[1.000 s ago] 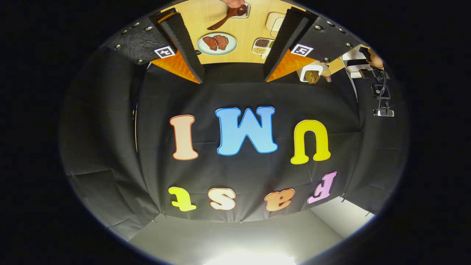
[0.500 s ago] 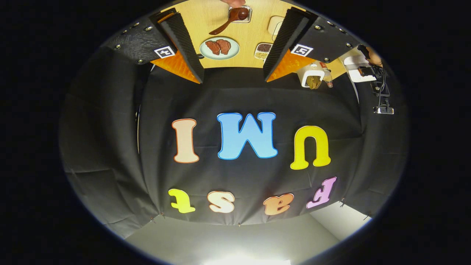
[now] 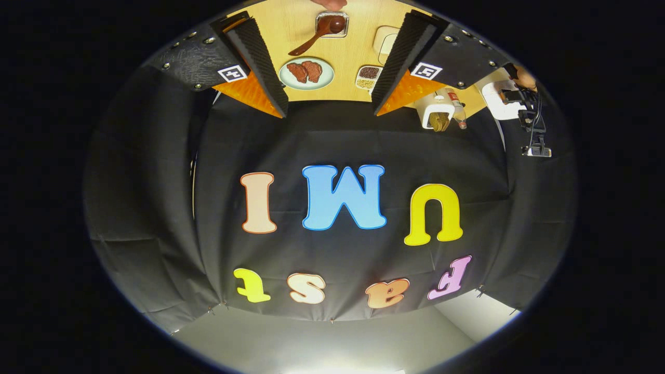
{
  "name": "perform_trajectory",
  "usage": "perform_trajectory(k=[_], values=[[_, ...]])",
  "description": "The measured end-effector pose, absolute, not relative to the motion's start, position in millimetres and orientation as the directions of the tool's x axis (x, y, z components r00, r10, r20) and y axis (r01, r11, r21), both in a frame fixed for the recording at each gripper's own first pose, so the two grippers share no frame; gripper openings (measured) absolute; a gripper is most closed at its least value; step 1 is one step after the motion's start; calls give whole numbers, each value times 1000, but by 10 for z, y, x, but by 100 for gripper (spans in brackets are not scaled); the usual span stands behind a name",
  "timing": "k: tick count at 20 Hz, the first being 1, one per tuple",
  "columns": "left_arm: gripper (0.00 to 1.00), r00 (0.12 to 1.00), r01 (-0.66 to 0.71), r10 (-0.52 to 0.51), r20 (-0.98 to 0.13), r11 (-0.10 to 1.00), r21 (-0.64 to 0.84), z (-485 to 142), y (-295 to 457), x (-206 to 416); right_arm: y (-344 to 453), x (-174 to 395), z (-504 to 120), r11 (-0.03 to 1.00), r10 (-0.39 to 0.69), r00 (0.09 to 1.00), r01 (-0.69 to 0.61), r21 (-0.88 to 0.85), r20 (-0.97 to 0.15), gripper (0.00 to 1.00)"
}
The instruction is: Close the left gripper, press the button to open the rice cooker; take a wooden spoon from the chopstick holder with the right hand, scoop a spoonful of rice and pour it into the rice cooker, then put the wooden spoon back into the chopstick holder.
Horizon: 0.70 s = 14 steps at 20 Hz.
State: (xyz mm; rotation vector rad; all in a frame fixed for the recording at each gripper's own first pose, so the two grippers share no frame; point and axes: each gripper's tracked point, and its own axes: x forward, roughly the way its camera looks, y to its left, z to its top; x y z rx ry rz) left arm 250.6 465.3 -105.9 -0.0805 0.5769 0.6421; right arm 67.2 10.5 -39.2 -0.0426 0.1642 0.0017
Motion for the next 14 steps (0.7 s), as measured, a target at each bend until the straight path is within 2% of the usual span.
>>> perform_trajectory(k=[1, 2, 3, 4, 7, 10, 12, 14], values=[[98, 667, -571, 529, -525, 815, 96, -1039, 4615, 2526, 127, 650, -408, 999, -6, 986, 1, -32, -164, 98], [98, 669, -557, 513, -538, 825, 94, -1074, 4590, 2536, 139, 619, -414, 1000, -14, 986, 10, -24, -164, 98], [94, 679, -543, 506, -532, 834, 101, -1056, 4593, 2521, 151, 595, -418, 1000, -18, 987, 16, -12, -158, 98], [98, 686, -525, 499, -529, 843, 116, -1056, 4610, 2516, 178, 570, -418, 1000, -19, 987, 19, -3, -157, 99], [96, 728, -459, 463, -506, 877, 141, -996, 4609, 2534, 173, 511, -396, 999, -39, 989, 40, 3, -141, 98], [100, 820, -367, 409, -401, 913, 180, -766, 4629, 2698, 123, 475, -316, 998, -63, 992, 63, -5, -113, 98], [94, 874, -317, 345, -342, 938, 137, -598, 4493, 2816, 79, 455, -268, 997, -79, 992, 80, -2, -96, 98], [97, 922, -256, 273, -276, 962, 97, -417, 4282, 2939, 27, 454, -220, 995, -95, 992, 95, 3, -83, 98]])
